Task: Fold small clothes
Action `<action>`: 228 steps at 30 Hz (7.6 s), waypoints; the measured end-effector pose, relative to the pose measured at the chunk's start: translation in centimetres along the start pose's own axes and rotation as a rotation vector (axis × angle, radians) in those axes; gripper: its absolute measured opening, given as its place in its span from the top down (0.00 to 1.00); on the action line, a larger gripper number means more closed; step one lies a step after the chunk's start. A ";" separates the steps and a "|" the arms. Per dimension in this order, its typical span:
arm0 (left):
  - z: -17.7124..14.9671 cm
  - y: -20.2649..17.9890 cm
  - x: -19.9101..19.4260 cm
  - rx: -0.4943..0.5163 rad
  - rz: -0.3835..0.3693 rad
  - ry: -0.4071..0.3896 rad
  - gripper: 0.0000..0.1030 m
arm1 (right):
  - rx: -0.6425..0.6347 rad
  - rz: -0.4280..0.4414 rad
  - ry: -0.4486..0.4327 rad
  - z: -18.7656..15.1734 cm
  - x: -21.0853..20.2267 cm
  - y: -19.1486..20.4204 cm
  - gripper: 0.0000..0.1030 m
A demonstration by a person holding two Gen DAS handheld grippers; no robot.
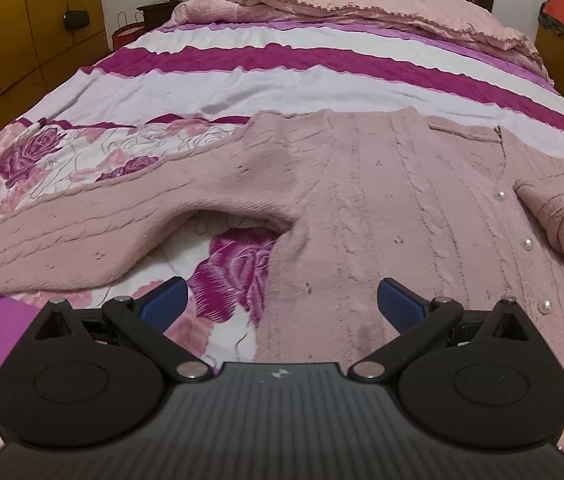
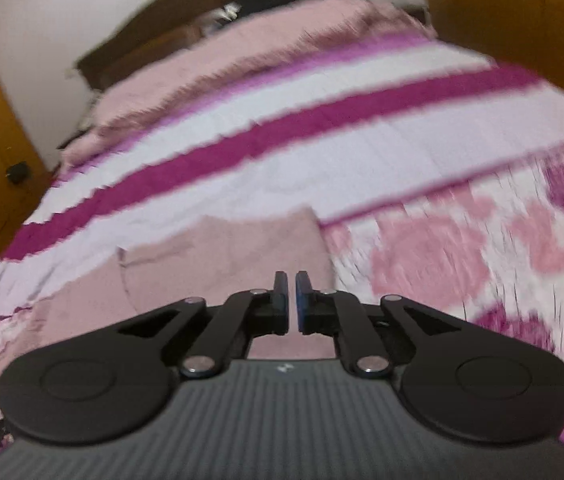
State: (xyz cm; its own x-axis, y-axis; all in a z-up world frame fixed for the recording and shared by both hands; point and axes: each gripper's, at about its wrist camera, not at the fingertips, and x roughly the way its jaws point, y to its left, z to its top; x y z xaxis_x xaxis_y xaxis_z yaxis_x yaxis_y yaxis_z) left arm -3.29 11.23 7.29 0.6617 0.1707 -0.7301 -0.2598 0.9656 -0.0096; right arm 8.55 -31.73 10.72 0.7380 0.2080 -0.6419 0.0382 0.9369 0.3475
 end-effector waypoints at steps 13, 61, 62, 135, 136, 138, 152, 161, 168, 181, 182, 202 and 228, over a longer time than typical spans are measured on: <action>-0.5 0.3 1.2 -0.021 0.021 0.031 0.00 | 0.055 -0.056 0.075 -3.5 3.8 -4.9 0.33; -0.3 6.9 -2.3 -0.095 0.022 -0.076 0.00 | -0.284 0.482 0.137 -2.2 4.6 20.7 0.91; 0.2 6.3 -2.3 -0.082 0.002 -0.084 0.00 | -0.280 0.446 0.126 -1.8 4.5 19.0 0.91; 5.8 -5.6 11.2 0.080 -0.040 -0.126 0.88 | -0.151 0.121 -0.093 3.8 8.9 -1.8 0.50; 5.7 -5.8 11.4 0.097 -0.032 -0.126 0.88 | -0.158 0.146 -0.082 3.4 8.7 -1.6 0.50; 5.7 -6.0 11.8 0.110 -0.012 -0.120 0.88 | -0.189 0.162 -0.040 2.5 9.1 -1.0 0.50; 6.5 -4.6 11.5 0.059 -0.029 -0.094 0.67 | -0.208 0.091 -0.057 0.6 10.4 1.3 0.48; 6.2 -1.9 6.9 0.010 -0.023 -0.114 0.47 | -0.188 0.096 -0.093 -1.6 2.3 3.6 0.42; 5.2 1.4 2.7 -0.029 0.035 -0.140 0.40 | -0.150 0.145 -0.064 -4.5 -2.1 5.2 0.37; 2.0 6.9 -1.3 -0.138 0.100 -0.122 0.35 | -0.117 0.121 0.023 -10.9 -5.6 7.0 0.37; 1.7 7.4 -1.3 -0.151 0.110 -0.120 0.34 | -0.114 0.121 0.030 -11.3 -5.8 7.0 0.37; -1.6 17.2 0.1 -0.632 0.135 -0.110 0.34 | -0.152 0.064 0.127 -15.2 -3.7 6.9 0.38; 2.4 19.7 1.6 -0.613 0.282 -0.402 0.88 | -0.185 0.081 0.103 -15.7 -3.6 6.9 0.37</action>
State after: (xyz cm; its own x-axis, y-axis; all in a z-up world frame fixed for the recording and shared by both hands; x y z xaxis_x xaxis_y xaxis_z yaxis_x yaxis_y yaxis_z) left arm -5.65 31.02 7.58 0.6863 0.5641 -0.4591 -0.7202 0.6148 -0.3213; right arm -4.47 -21.60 4.69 0.6605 0.3033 -0.6868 -0.1497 0.9496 0.2754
